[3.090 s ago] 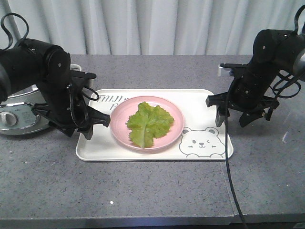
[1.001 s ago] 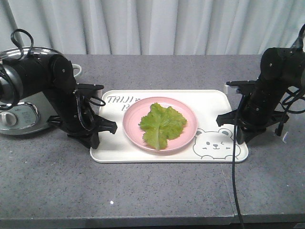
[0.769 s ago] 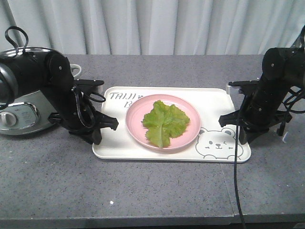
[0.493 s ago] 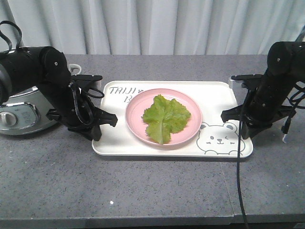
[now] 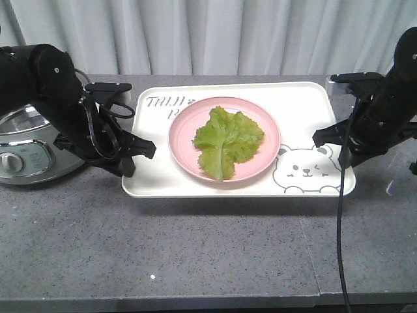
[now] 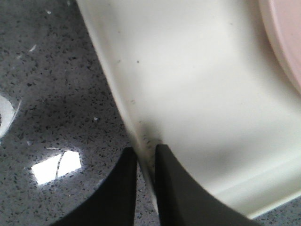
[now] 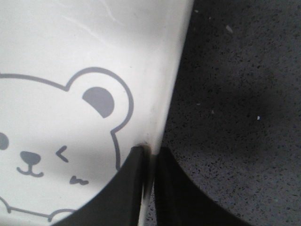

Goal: Transfer vegetables to tray and serve
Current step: 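Lift the tray off the counter with both grippers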

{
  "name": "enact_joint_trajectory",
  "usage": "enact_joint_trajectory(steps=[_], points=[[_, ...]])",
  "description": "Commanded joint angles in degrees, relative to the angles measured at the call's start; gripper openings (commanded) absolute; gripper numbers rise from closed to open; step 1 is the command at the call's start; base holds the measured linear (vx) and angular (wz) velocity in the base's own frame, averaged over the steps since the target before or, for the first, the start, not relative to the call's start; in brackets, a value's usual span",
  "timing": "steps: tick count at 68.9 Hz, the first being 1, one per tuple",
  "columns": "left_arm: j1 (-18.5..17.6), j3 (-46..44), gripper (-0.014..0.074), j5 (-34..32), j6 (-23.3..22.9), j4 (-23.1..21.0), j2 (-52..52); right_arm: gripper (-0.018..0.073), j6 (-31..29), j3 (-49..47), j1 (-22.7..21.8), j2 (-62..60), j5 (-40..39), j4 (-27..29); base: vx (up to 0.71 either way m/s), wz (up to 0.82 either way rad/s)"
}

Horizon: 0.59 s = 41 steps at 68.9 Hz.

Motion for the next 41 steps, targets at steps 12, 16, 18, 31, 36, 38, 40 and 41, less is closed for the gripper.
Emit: enact_joint_trajectory(steps=[12, 16, 18, 31, 36, 38, 40, 41], points=[[-2.0, -1.9, -0.0006, -6.6, 1.9, -10.9, -8.3, -0.0010, -3.7, -1.5, 1.4, -6.4, -3.3, 13.2, 0.00, 0.00], [-2.0, -1.9, -0.0006, -7.0, 2.0, -10.9, -9.3, -0.0010, -3.7, -1.5, 1.4, -6.9, -3.3, 13.8, 0.00, 0.00], [-2.0, -1.9, -0.0006, -7.2, 2.0, -10.9, -10.0, -0.0010, -3.8, -1.5, 1.4, -7.2, -3.3, 13.9, 0.00, 0.00], [-2.0, -1.9, -0.0006, -8.0, 2.0, -10.5, -13.1, -0.0010, -4.1, -1.5, 1.4, -9.4, -3.4, 14.0, 0.00, 0.00], [-2.0, -1.9, -0.0006, -8.4, 2.0, -10.3, -13.8, -0.0010, -4.1, -1.5, 1.4, -10.3, -3.6, 14.0, 0.00, 0.00], [-2.0, -1.9, -0.0006, -8.6, 2.0, -10.1, -13.9, -0.0010, -4.1, -1.5, 1.4, -10.6, -3.7, 14.0, 0.00, 0.00], [-2.0, -1.9, -0.0006, -8.7, 2.0, -10.0, -14.1, -0.0010, -4.1, -1.5, 1.4, -10.9, -3.7, 14.0, 0.00, 0.00], [-2.0, -1.9, -0.0006, -8.7, 2.0, -9.9, -14.1, -0.0010, -4.1, -1.5, 1.4, -11.0, -3.8, 14.0, 0.00, 0.00]])
